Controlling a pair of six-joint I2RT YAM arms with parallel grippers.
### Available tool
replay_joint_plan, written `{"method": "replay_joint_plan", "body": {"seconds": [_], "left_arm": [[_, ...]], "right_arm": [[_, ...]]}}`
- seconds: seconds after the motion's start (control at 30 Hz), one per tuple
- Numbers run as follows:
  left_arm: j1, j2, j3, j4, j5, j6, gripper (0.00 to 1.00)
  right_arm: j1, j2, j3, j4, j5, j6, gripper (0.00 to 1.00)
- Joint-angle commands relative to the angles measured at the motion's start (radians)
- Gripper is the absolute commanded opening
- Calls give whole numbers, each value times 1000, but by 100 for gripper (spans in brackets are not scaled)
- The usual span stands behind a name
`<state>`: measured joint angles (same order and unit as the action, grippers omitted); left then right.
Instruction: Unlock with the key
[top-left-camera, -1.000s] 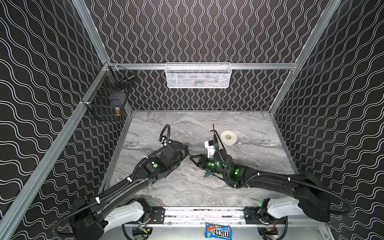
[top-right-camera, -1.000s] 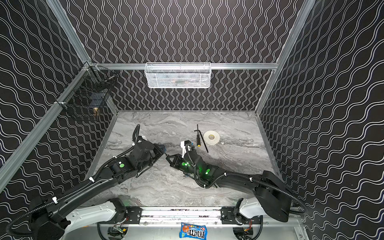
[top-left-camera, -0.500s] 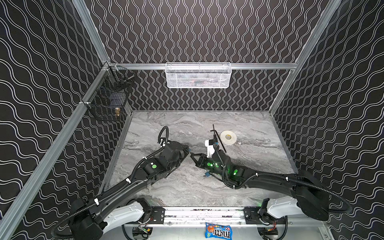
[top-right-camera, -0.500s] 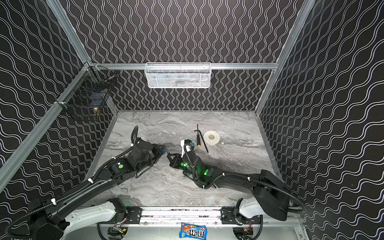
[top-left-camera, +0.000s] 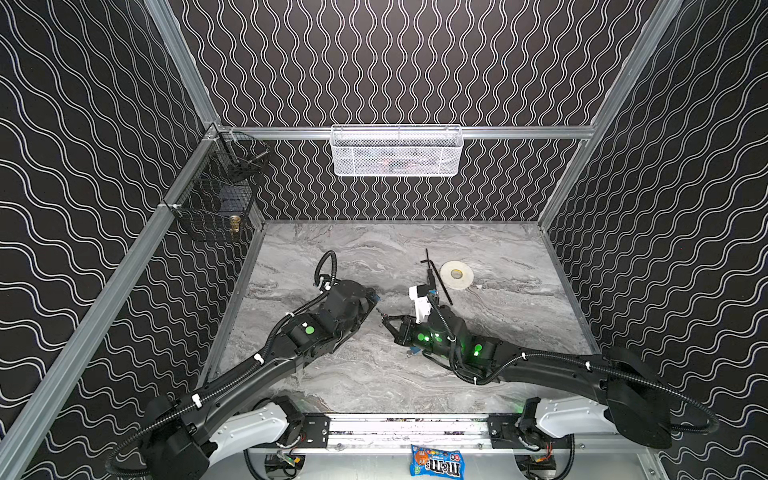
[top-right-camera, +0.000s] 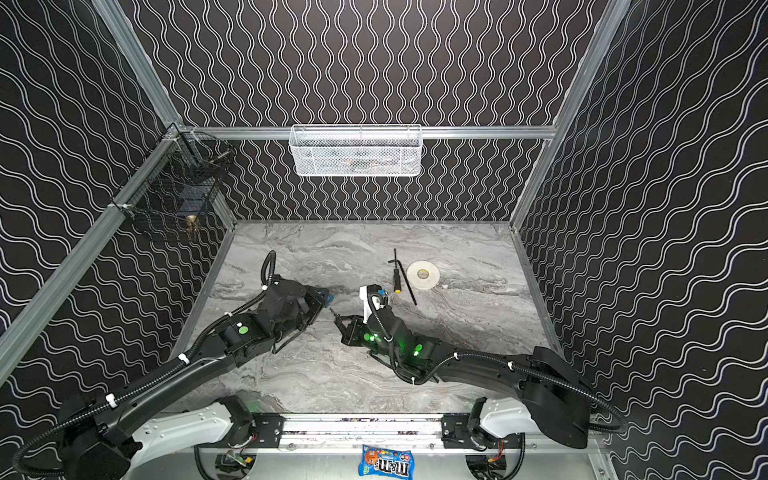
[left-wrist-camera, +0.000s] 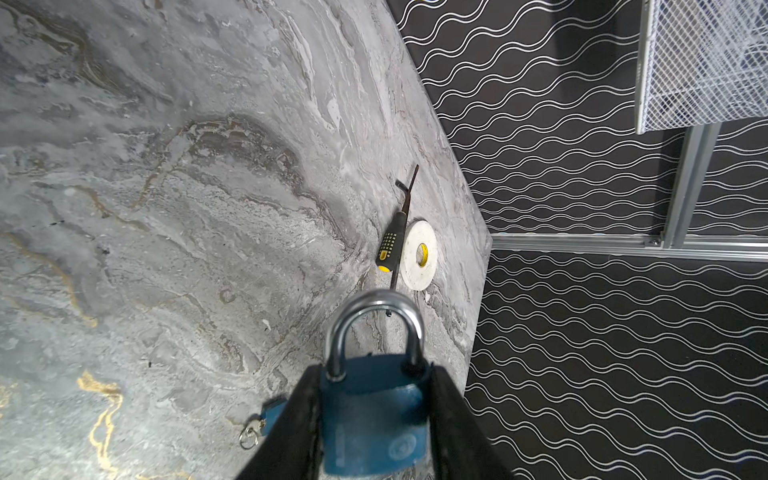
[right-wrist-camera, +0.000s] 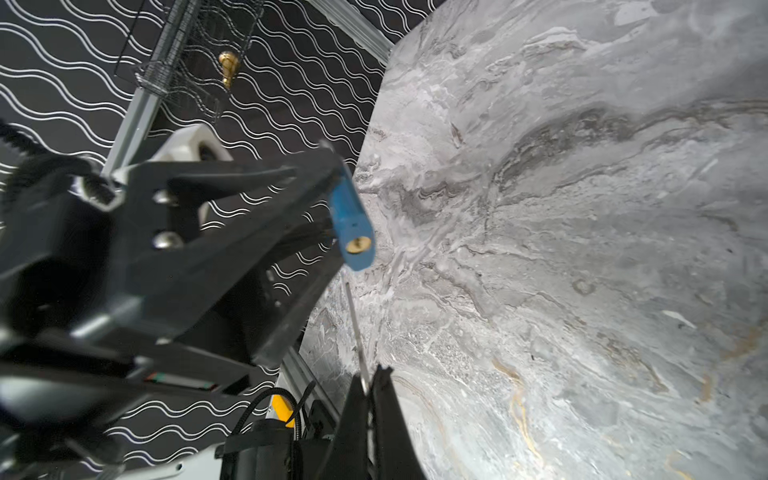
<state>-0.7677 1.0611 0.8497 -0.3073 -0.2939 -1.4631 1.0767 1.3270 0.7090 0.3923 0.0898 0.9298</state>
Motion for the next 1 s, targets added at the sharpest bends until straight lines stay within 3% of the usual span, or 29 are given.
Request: {"method": "replay_joint_plan", "body": {"seconds": [0.0,0.97], "left_arm": [[2,-7,3,44,-5,-22,0],[2,-21,-52,120,55,-65,0]], "right_arm": [[0,-5,7,19,25,-3,0],[-25,36,17,65,27,50,0]]}}
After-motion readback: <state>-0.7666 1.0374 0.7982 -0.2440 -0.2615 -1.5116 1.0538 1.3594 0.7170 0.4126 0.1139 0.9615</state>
